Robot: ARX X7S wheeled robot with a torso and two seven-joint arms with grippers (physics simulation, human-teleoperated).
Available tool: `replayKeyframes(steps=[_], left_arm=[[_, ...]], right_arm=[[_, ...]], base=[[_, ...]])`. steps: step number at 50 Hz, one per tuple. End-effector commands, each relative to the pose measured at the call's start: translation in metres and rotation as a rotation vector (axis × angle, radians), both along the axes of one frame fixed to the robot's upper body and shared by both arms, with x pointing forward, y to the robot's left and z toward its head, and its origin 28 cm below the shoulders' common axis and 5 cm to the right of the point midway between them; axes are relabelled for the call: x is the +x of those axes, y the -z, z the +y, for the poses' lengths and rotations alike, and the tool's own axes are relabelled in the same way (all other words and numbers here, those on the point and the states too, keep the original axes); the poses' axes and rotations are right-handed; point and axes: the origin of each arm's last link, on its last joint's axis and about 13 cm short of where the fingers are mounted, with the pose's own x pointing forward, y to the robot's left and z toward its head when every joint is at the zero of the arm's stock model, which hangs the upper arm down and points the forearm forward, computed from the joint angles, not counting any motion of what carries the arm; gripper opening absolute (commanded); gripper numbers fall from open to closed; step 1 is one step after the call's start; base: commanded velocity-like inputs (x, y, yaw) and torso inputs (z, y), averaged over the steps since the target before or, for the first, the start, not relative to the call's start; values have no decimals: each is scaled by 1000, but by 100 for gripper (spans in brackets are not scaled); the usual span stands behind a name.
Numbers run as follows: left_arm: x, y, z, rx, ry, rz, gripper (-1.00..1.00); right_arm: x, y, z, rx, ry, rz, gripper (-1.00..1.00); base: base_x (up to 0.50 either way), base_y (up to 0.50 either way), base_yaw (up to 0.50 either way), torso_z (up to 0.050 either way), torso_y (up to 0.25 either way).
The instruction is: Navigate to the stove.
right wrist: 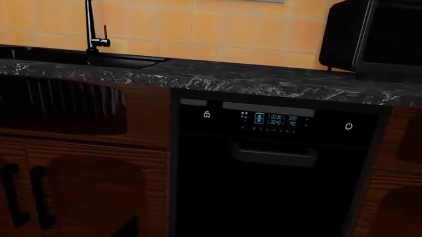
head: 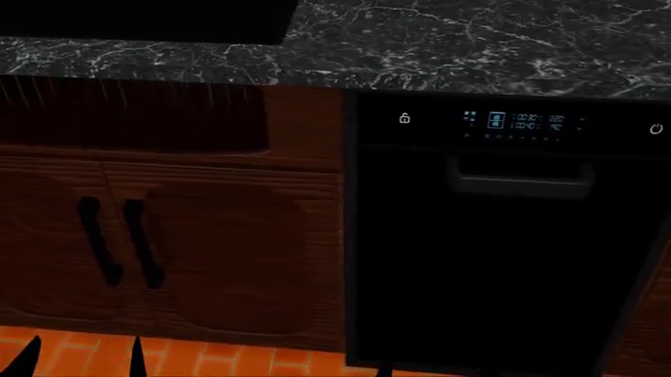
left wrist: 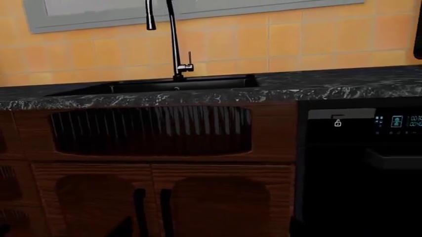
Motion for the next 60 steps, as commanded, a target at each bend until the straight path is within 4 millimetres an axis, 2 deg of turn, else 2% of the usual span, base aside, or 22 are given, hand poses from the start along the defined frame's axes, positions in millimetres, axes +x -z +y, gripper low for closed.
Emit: replayKeyframes(steps=[1,60], left_arm=[[-1,0,0,-1,-1,-1,100],[-1,-2,0,0,-2,-2,100]], right_arm=[[0,0,0,0,-1,-1,100],[1,0,0,4,-3,-1,100]], base=[[-500,-19,0,0,0],[-500,-18,0,0,0]])
